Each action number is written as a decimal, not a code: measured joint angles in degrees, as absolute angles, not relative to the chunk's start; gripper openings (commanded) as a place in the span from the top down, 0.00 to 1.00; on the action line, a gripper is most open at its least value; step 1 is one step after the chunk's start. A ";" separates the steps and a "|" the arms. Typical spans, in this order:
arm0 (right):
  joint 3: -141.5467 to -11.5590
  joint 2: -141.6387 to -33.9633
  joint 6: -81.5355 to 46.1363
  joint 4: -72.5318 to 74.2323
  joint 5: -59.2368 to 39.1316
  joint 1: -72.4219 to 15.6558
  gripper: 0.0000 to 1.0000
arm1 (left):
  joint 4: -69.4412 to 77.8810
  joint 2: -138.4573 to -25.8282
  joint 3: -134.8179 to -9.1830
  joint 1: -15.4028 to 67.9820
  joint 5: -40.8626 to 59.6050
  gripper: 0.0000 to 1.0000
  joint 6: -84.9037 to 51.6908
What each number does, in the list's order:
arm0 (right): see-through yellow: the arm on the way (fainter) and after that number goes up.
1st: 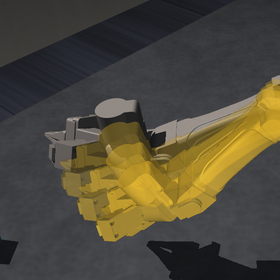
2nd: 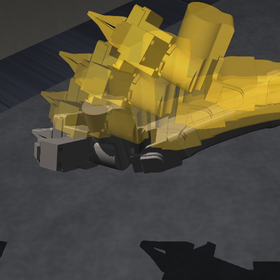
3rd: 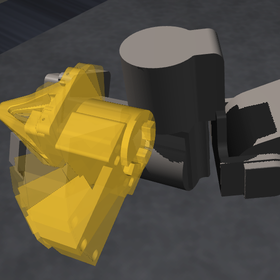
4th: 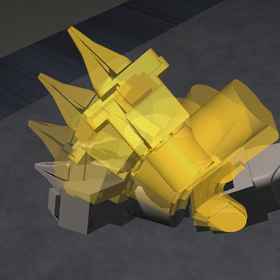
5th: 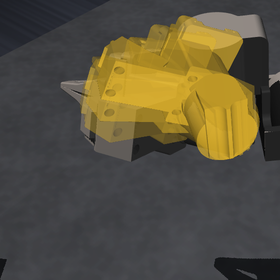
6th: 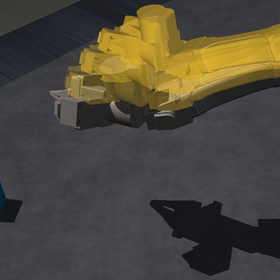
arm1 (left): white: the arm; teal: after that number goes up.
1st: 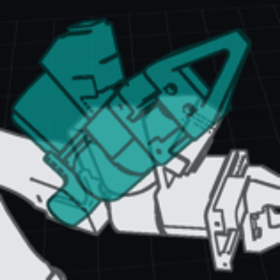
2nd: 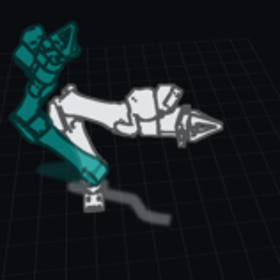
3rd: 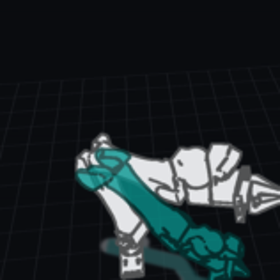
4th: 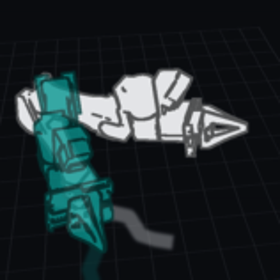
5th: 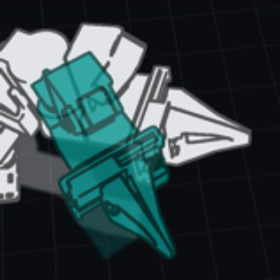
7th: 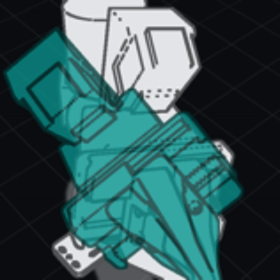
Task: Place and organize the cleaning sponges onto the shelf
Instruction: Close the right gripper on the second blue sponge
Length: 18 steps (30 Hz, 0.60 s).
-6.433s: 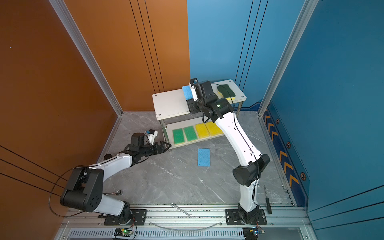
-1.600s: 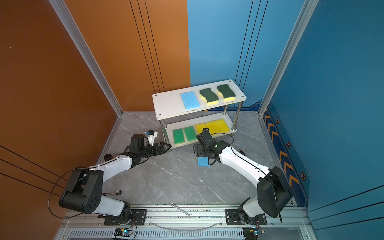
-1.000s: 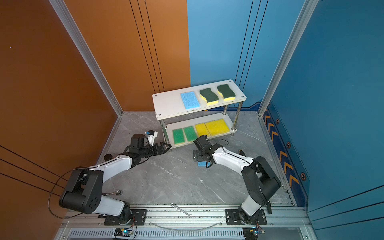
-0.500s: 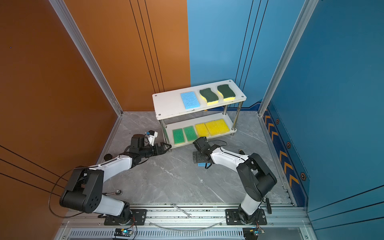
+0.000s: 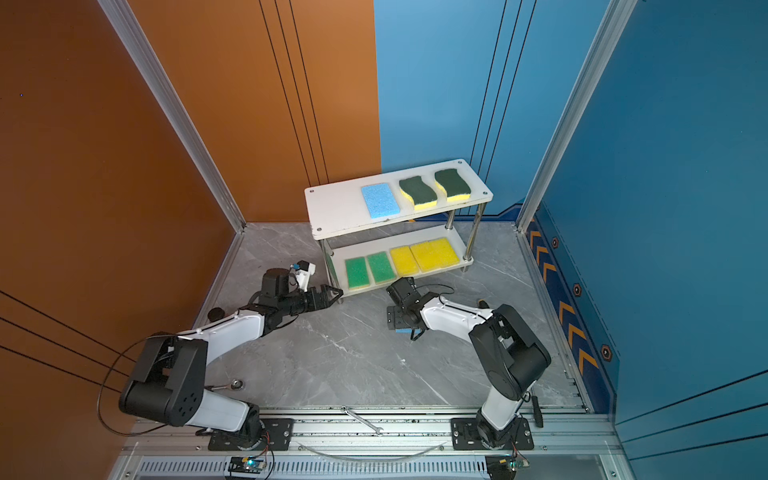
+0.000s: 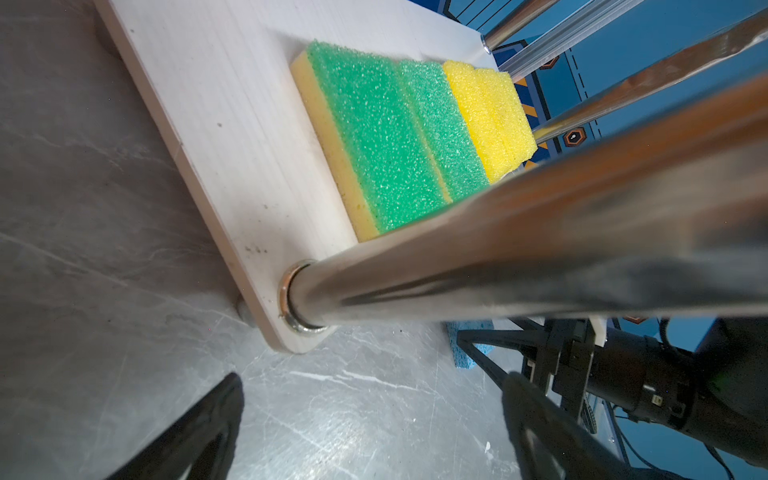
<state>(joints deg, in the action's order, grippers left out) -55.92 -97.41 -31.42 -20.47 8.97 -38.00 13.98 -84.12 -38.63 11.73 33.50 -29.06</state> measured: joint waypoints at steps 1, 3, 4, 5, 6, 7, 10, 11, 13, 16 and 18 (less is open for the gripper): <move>-55.66 -97.41 -31.46 -20.29 8.95 -38.00 0.01 | 13.98 -84.12 -38.63 11.73 33.50 0.02 -29.06; -55.05 -97.41 -31.77 -20.21 8.78 -38.00 0.02 | 13.98 -84.12 -38.63 11.73 33.50 0.02 -29.06; -54.76 -97.41 -31.83 -20.05 8.73 -38.00 0.03 | 13.98 -84.12 -38.63 11.73 33.50 0.03 -29.06; -54.43 -97.41 -31.94 -19.88 8.62 -38.00 0.03 | 13.98 -84.12 -38.63 11.73 33.50 0.03 -29.06; -54.22 -97.41 -32.03 -19.86 8.56 -38.00 0.04 | 13.98 -84.12 -38.63 11.73 33.50 0.02 -29.06; -54.00 -97.41 -32.08 -19.81 8.56 -38.00 0.04 | 13.98 -84.12 -38.63 11.73 33.50 0.02 -29.06; -53.52 -97.41 -32.25 -19.64 8.16 -38.00 0.06 | 13.98 -84.12 -38.63 11.73 33.50 0.02 -29.06; -53.49 -97.43 -32.40 -19.57 8.08 -38.00 0.08 | 13.98 -84.12 -38.63 11.73 33.50 0.02 -29.06; -53.49 -97.47 -32.49 -19.20 7.70 -38.00 0.10 | 13.98 -84.12 -38.63 11.73 33.50 0.02 -29.06; -53.49 -97.69 -32.67 -18.74 7.66 -38.00 0.17 | 13.98 -84.12 -38.63 11.73 33.50 0.02 -29.08; -53.49 -97.73 -32.67 -18.52 7.66 -38.00 0.23 | 13.98 -84.12 -38.63 11.73 33.50 0.02 -29.26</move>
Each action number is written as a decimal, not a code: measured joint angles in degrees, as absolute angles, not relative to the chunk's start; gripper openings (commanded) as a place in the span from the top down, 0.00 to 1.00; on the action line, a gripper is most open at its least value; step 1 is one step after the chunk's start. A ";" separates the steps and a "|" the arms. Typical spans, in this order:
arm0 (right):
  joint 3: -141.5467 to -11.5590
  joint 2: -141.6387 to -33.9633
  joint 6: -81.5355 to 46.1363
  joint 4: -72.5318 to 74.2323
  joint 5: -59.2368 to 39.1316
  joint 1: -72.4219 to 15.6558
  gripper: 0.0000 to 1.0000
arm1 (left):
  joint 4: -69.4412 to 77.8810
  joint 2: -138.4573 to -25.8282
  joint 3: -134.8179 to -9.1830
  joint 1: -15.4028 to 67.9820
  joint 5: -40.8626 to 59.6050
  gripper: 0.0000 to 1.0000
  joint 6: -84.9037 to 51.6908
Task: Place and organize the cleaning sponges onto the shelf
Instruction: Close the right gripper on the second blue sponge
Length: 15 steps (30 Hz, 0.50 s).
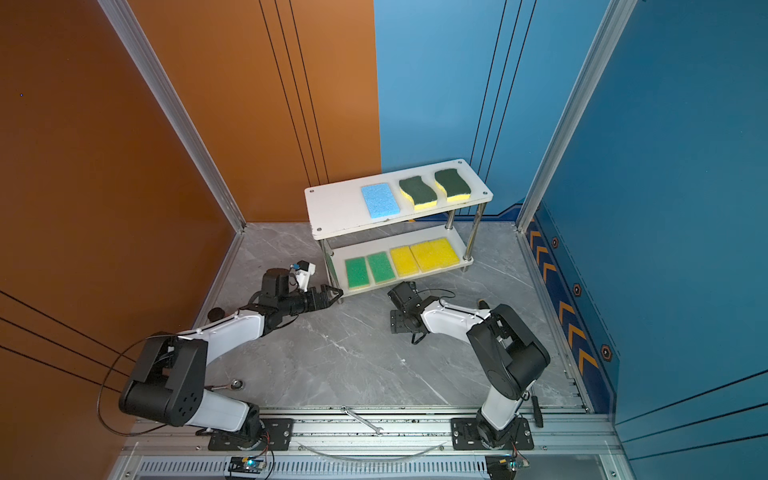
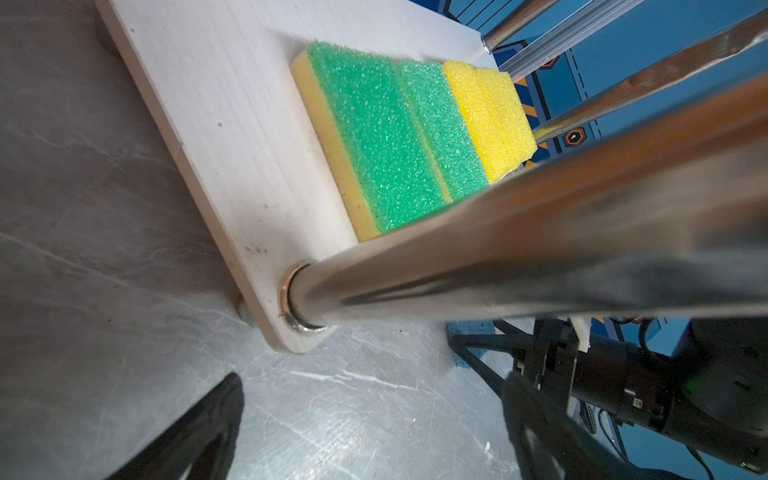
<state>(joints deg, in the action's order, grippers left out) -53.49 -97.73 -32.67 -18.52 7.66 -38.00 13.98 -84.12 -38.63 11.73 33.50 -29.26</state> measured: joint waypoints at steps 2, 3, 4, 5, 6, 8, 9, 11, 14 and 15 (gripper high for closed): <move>-53.49 -97.80 -32.86 -18.35 7.66 -38.00 0.27 | 13.98 -84.12 -38.63 11.73 33.50 0.03 -29.47; -53.49 -97.84 -32.88 -18.35 7.66 -38.00 0.28 | 13.98 -84.12 -38.63 11.73 33.50 0.02 -29.47; -53.49 -97.84 -32.91 -18.35 7.68 -38.00 0.30 | 13.98 -84.12 -38.63 11.73 33.50 0.02 -29.50; -53.49 -97.84 -32.91 -18.35 7.68 -38.00 0.31 | 13.98 -84.12 -38.63 11.73 33.50 0.02 -29.50; -53.49 -97.84 -32.91 -18.35 7.68 -38.00 0.31 | 13.98 -84.12 -38.63 11.73 33.50 0.02 -29.47; -53.49 -97.84 -32.88 -18.35 7.66 -38.00 0.33 | 13.98 -84.12 -38.63 11.73 33.50 0.02 -29.47; -53.49 -97.84 -32.88 -18.35 7.66 -38.00 0.33 | 13.98 -84.12 -38.63 11.73 33.50 0.02 -29.47; -53.49 -97.84 -32.84 -18.35 7.64 -38.00 0.34 | 13.98 -84.12 -38.63 11.73 33.50 0.02 -29.50; -53.52 -97.84 -32.47 -18.41 7.64 -38.00 0.34 | 13.98 -84.12 -38.63 11.73 33.50 0.02 -29.50; -53.56 -97.84 -32.27 -18.48 7.62 -38.00 0.35 | 13.98 -84.12 -38.63 11.73 33.50 0.03 -29.50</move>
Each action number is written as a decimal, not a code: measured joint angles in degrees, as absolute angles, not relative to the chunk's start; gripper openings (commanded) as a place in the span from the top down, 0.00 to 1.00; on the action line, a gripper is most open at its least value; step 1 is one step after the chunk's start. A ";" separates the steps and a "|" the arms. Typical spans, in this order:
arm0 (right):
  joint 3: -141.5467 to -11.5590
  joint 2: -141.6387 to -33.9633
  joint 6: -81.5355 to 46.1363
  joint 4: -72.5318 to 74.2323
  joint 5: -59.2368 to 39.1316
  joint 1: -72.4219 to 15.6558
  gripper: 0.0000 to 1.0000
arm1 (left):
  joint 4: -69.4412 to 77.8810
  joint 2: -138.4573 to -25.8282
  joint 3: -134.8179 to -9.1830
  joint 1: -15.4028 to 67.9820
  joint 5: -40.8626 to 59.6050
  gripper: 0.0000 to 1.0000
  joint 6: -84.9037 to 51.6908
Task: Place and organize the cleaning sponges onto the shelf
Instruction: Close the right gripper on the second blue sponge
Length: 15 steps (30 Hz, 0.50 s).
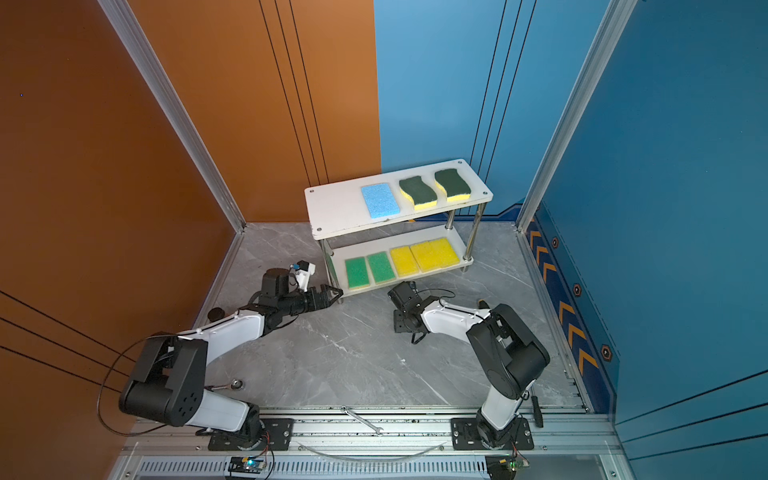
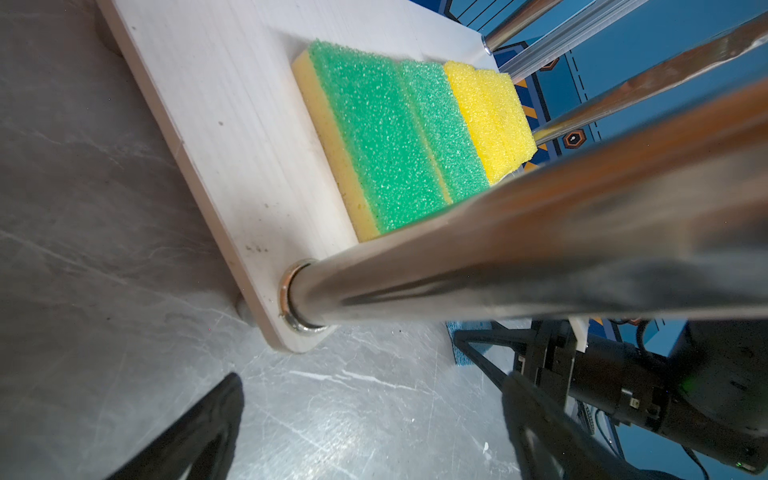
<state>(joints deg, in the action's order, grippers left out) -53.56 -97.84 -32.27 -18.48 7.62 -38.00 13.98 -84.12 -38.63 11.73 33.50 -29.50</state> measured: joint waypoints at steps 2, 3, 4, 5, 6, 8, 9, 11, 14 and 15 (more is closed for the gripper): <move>-53.89 -97.84 -31.51 -19.05 7.27 -38.00 0.35 | 13.98 -84.12 -38.63 11.73 33.50 0.02 -29.50; -54.19 -97.84 -31.05 -19.59 6.98 -38.00 0.35 | 13.98 -84.12 -38.63 11.73 33.50 0.02 -29.50; -54.61 -97.84 -30.57 -20.32 6.52 -38.00 0.34 | 13.98 -84.12 -38.63 11.73 33.50 0.03 -29.50; -55.13 -97.84 -29.95 -21.15 6.09 -38.00 0.34 | 13.98 -84.12 -38.63 11.73 33.50 0.02 -29.50; -56.03 -97.84 -29.26 -22.50 5.63 -37.98 0.34 | 13.98 -84.12 -38.63 11.73 33.50 0.02 -29.50; -58.24 -97.84 -27.81 -25.17 4.58 -37.98 0.34 | 13.98 -84.12 -38.63 11.73 33.52 0.02 -29.50; -59.72 -97.84 -26.94 -26.61 4.14 -37.98 0.34 | 13.98 -84.12 -38.63 11.73 33.52 0.02 -29.47; -62.41 -97.80 -25.58 -28.95 3.01 -37.98 0.35 | 13.98 -84.14 -38.63 11.73 33.50 0.02 -29.50; -65.65 -97.27 -23.53 -32.45 1.34 -37.98 0.35 | 13.98 -84.34 -38.63 11.73 33.52 0.03 -29.47; -66.52 -96.84 -22.83 -33.76 0.95 -37.98 0.35 | 13.98 -84.44 -38.63 11.73 33.52 0.03 -29.47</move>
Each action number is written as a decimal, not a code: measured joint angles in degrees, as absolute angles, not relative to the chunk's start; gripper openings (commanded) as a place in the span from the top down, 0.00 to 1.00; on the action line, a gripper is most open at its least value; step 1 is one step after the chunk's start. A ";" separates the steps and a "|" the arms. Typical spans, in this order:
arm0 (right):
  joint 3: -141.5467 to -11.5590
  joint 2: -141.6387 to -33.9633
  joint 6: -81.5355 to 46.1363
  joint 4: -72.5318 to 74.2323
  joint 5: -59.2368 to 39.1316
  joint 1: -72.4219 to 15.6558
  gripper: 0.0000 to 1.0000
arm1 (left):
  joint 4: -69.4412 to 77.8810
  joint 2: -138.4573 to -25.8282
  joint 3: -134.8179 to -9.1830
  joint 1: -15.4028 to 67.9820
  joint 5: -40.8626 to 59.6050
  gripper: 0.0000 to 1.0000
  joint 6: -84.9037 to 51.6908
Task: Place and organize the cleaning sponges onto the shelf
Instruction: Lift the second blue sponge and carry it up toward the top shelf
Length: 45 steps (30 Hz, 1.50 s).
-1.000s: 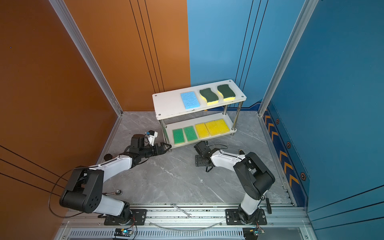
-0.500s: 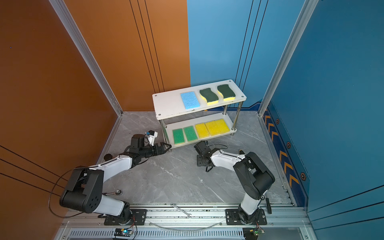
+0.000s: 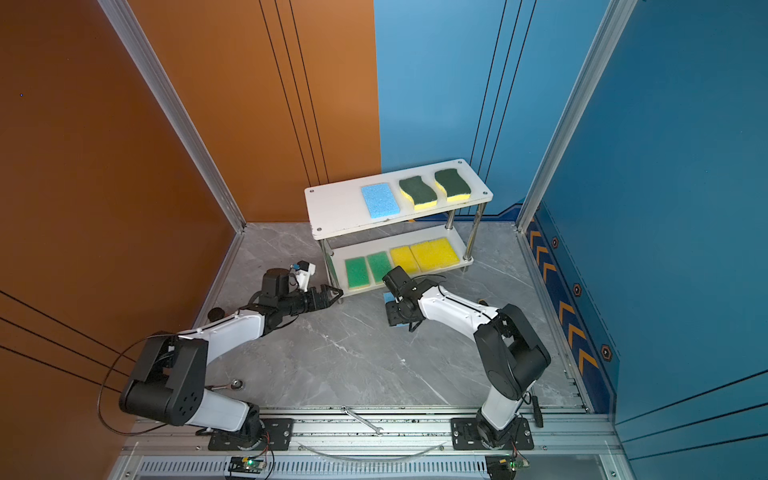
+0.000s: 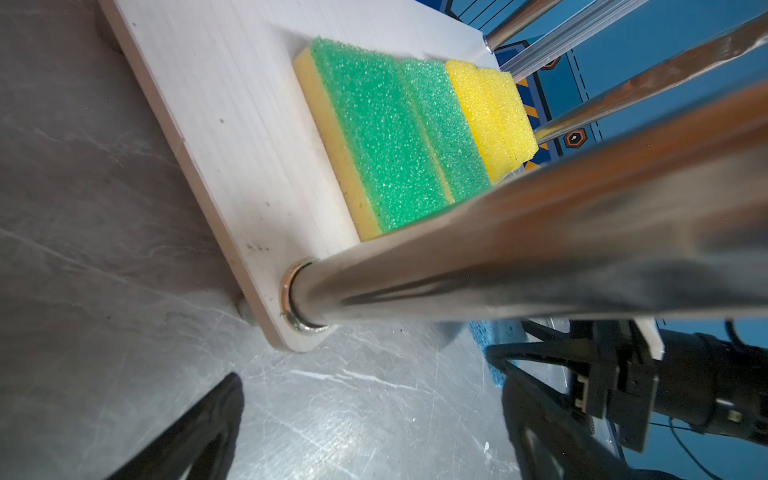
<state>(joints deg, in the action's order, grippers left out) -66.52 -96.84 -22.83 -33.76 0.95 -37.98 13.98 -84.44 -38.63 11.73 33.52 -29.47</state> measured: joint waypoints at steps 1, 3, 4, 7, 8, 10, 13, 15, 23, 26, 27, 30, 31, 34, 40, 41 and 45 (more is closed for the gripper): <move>-67.33 -96.33 -22.22 -35.09 0.47 -37.98 0.35 | 13.98 -84.49 -38.63 11.73 33.52 0.02 -29.47; -68.53 -95.11 -21.19 -37.19 -0.25 -37.93 0.35 | 13.98 -84.51 -38.63 11.70 33.52 0.03 -29.50; -69.25 -94.28 -20.69 -38.59 -0.54 -37.93 0.35 | 13.98 -84.51 -38.63 11.73 33.54 0.02 -29.47; -71.35 -92.20 -19.25 -41.63 -1.56 -37.93 0.35 | 13.98 -84.51 -38.63 11.73 33.54 0.02 -29.50; -72.20 -91.53 -18.81 -42.61 -1.80 -37.93 0.35 | 13.98 -84.51 -38.63 11.73 33.54 0.02 -29.50; -73.63 -90.35 -17.91 -44.38 -2.20 -37.93 0.35 | 13.98 -84.51 -38.63 11.73 33.54 0.02 -29.50; -76.03 -88.97 -17.04 -47.03 -3.05 -37.89 0.35 | 13.98 -84.51 -38.63 11.73 33.54 0.02 -29.67; -77.65 -88.14 -16.43 -48.51 -3.66 -37.82 0.35 | 13.98 -84.51 -38.63 11.70 33.54 0.03 -29.87; -86.98 -85.19 -15.42 -53.84 -6.02 -37.82 0.36 | 13.98 -84.51 -38.65 11.70 33.54 0.02 -29.91; -91.79 -84.99 -14.96 -55.51 -6.46 -37.82 0.37 | 13.98 -84.51 -38.65 11.70 33.67 0.03 -29.89; -93.51 -84.99 -14.79 -56.05 -6.52 -37.82 0.37 | 13.98 -84.51 -38.65 11.70 33.71 0.02 -29.89; -98.04 -84.99 -14.52 -57.58 -6.96 -37.82 0.37 | 13.98 -84.49 -38.65 11.70 33.74 0.03 -29.87; -99.50 -84.99 -14.33 -58.04 -7.14 -37.82 0.38 | 13.98 -84.47 -38.65 11.70 33.74 0.02 -29.85; -104.05 -84.99 -14.04 -58.94 -7.53 -37.82 0.38 | 13.98 -84.31 -38.63 11.68 33.74 0.02 -29.82; -109.95 -85.01 -13.69 -59.77 -7.73 -37.95 0.38 | 13.98 -83.70 -38.52 11.42 33.76 0.02 -29.43; -110.74 -85.01 -13.67 -59.92 -7.70 -38.00 0.38 | 13.98 -83.68 -38.48 11.31 33.74 0.02 -29.41; -115.26 -85.65 -13.26 -60.16 -7.22 -38.41 0.38 | 13.98 -83.68 -38.30 11.07 33.74 0.02 -29.39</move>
<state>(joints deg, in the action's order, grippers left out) -115.26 -85.65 -13.26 -60.16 -7.22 -38.41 13.98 -83.68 -38.30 11.07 33.74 -29.39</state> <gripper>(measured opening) 0.622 0.976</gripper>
